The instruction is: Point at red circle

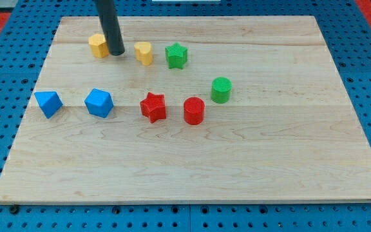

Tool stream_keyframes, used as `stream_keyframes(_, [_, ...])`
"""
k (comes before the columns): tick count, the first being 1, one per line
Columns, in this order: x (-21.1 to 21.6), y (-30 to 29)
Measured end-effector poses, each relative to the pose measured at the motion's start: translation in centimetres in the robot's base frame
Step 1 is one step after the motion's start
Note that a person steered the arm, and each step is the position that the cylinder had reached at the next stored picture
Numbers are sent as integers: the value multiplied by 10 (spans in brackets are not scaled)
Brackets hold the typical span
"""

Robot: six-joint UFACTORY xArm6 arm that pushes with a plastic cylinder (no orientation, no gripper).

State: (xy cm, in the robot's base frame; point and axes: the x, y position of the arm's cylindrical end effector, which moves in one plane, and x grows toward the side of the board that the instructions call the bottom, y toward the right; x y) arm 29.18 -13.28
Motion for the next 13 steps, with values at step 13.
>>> stream_keyframes(13, [113,95])
